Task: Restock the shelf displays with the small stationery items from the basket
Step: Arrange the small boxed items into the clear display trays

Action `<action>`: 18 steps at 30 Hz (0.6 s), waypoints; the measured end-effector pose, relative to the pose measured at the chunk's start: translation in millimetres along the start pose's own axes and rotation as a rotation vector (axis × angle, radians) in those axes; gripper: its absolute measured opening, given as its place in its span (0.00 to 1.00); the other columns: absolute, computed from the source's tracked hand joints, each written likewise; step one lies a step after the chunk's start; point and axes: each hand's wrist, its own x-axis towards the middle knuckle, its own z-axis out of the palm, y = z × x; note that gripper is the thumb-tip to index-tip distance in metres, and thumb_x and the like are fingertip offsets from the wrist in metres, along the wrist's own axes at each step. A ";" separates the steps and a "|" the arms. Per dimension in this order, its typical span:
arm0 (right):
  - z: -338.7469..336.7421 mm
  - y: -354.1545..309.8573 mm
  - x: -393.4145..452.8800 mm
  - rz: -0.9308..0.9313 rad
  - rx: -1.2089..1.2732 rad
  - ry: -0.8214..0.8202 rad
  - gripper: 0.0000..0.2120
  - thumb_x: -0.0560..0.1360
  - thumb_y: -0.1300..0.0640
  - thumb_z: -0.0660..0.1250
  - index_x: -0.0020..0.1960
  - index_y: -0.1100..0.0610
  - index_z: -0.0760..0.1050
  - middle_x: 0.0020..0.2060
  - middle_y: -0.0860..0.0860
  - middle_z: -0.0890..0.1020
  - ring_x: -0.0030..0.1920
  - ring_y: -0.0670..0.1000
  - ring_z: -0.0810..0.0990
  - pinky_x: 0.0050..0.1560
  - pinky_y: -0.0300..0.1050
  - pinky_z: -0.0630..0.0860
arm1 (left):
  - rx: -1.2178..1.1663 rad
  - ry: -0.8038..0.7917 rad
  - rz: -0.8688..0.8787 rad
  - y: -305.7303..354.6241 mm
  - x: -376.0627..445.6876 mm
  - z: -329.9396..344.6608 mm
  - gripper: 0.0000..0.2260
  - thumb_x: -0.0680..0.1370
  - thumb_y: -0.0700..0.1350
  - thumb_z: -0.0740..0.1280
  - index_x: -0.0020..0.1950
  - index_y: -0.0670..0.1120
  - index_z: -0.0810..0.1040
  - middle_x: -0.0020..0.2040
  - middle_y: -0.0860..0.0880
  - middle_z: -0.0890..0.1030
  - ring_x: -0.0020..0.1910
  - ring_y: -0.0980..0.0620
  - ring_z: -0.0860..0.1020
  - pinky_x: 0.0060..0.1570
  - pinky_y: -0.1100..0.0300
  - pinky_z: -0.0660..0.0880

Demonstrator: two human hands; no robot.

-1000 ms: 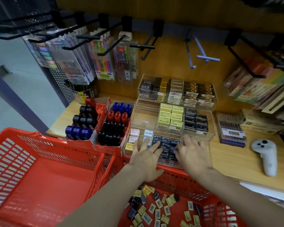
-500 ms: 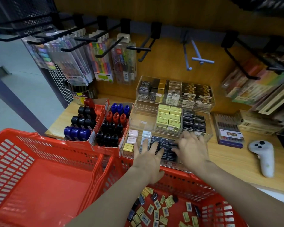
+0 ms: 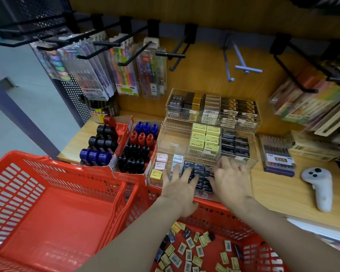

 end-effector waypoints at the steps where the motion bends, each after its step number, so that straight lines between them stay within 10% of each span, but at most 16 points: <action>1: 0.7 0.2 -0.4 -0.013 0.000 -0.009 0.17 0.77 0.43 0.65 0.60 0.50 0.78 0.59 0.50 0.72 0.62 0.53 0.71 0.59 0.52 0.67 | -0.003 0.003 0.000 -0.2 -0.3 0.1 0.36 0.79 0.59 0.63 0.81 0.53 0.47 0.81 0.49 0.42 0.78 0.39 0.37 0.72 0.33 0.36; 13: 12.6 -3.1 6.5 -0.033 0.058 0.011 0.14 0.76 0.47 0.68 0.61 0.45 0.79 0.57 0.48 0.75 0.59 0.53 0.76 0.57 0.50 0.69 | 0.037 -0.001 0.004 -1.7 3.0 4.2 0.38 0.79 0.58 0.64 0.81 0.52 0.46 0.81 0.49 0.41 0.78 0.39 0.37 0.72 0.33 0.36; 18: -5.7 2.8 -20.3 0.002 0.708 0.232 0.09 0.78 0.57 0.67 0.57 0.56 0.82 0.52 0.51 0.78 0.45 0.49 0.79 0.50 0.39 0.72 | 0.074 0.225 0.135 0.6 -20.5 -6.0 0.26 0.80 0.50 0.62 0.77 0.48 0.61 0.78 0.44 0.57 0.77 0.42 0.52 0.74 0.40 0.48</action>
